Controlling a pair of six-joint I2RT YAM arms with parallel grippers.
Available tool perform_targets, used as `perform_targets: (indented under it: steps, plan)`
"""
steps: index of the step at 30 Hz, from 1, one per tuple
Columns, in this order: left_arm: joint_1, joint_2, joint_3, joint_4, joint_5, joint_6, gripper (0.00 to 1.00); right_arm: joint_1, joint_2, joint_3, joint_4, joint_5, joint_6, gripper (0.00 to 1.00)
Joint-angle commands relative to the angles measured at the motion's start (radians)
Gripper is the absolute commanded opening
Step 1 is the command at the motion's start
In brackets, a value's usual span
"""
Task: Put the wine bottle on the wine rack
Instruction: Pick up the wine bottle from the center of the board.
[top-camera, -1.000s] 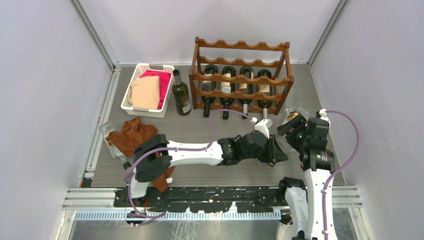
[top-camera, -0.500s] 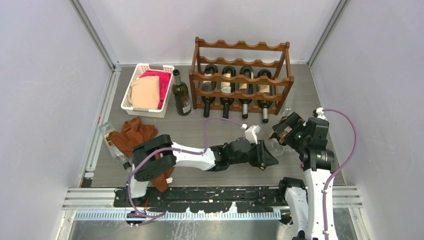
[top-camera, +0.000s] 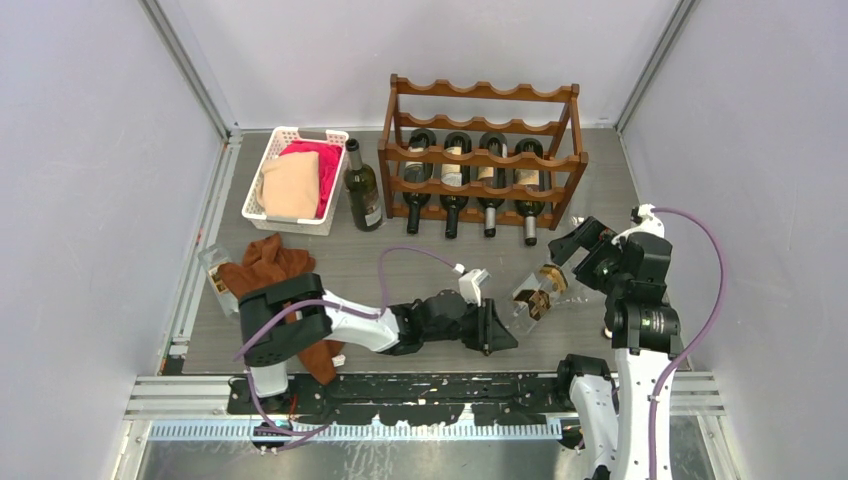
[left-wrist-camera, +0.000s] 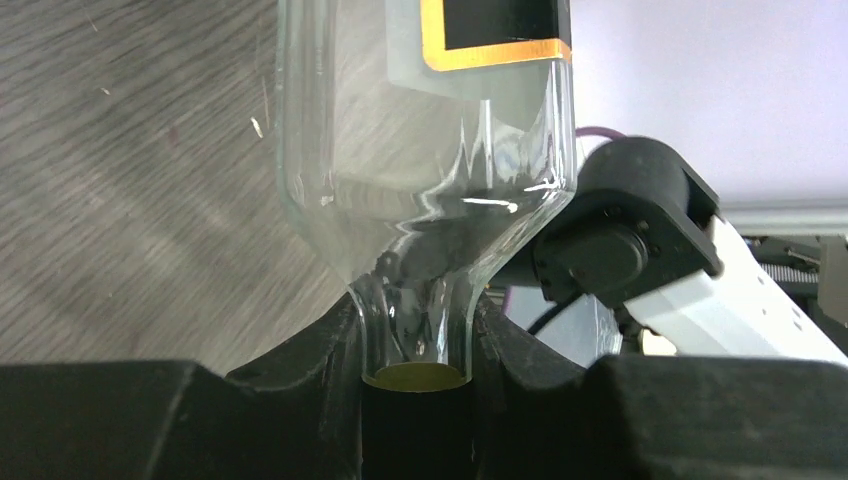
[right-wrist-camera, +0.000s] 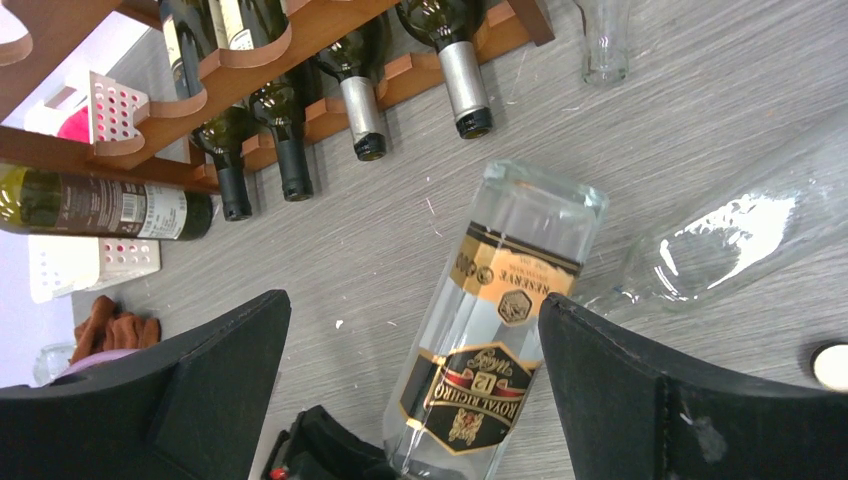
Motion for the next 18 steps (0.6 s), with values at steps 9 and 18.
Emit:
perform_targets:
  steps: [9, 18]
  plan:
    - [0.000, -0.264, -0.200, 0.486, -0.032, 0.066, 0.00, 0.005, 0.028, 0.083, 0.084, -0.022, -0.179, 1.00]
    - [0.019, -0.375, -0.339, 0.573, -0.105, 0.010, 0.00, -0.014, 0.105, 0.104, 0.144, -0.068, -0.279, 1.00]
